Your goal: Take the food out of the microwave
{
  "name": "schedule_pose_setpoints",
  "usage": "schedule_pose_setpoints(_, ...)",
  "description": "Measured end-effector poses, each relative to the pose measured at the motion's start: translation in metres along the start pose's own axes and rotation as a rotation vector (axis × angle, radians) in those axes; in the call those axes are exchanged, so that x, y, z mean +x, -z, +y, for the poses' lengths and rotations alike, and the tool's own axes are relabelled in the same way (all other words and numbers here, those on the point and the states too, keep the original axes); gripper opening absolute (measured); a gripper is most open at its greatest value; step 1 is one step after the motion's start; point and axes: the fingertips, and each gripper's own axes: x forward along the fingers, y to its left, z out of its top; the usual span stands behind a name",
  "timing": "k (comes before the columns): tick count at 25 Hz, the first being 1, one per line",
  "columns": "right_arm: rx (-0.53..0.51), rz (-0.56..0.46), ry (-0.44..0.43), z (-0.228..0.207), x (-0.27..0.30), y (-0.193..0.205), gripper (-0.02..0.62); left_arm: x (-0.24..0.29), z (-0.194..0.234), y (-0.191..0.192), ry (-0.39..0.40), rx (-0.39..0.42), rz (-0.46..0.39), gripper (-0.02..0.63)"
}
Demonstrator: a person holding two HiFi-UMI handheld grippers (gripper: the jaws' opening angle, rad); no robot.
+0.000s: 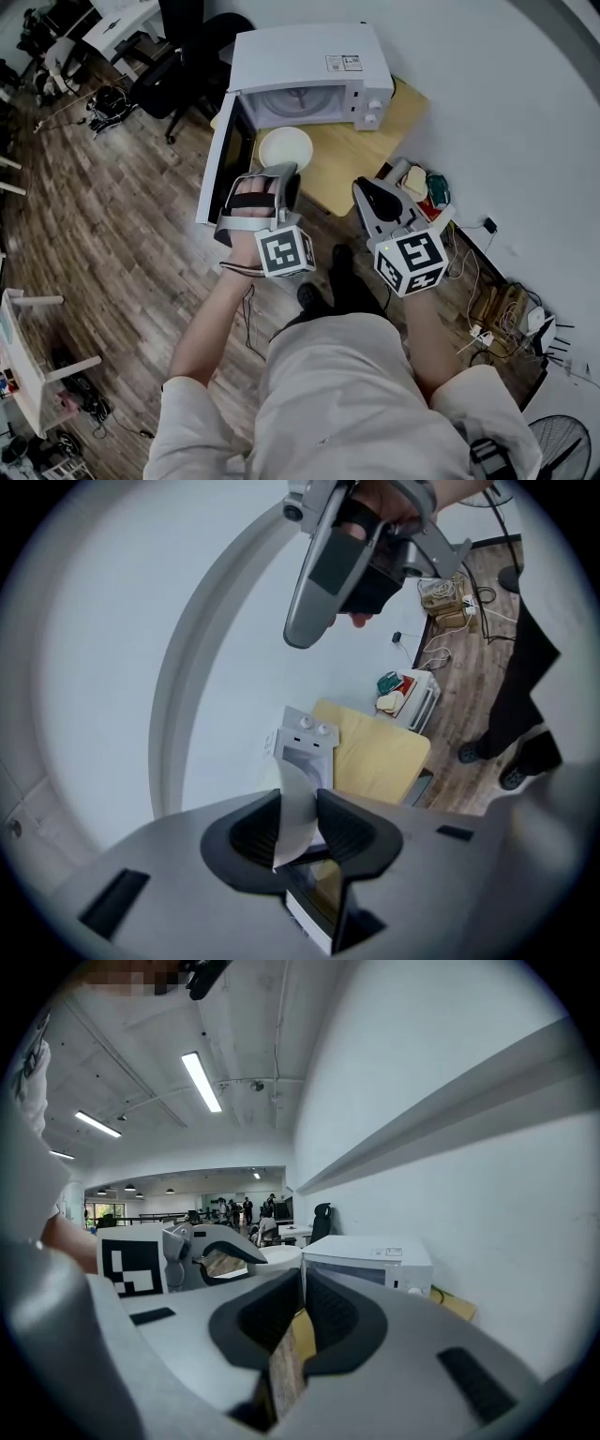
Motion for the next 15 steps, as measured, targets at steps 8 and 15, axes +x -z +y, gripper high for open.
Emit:
schedule_pose_setpoints(8,-0.025,-0.009,-0.007,0.013,0.001,-0.013,0.003,-0.034,0.010,0.007,-0.008,0.002,0.004,0.114)
schedule_pose_setpoints(15,-0.033,-0.016,-0.010,0.021,0.004,-0.019,0.000,-0.049,0.006,0.012,0.006,0.014,0.002,0.114)
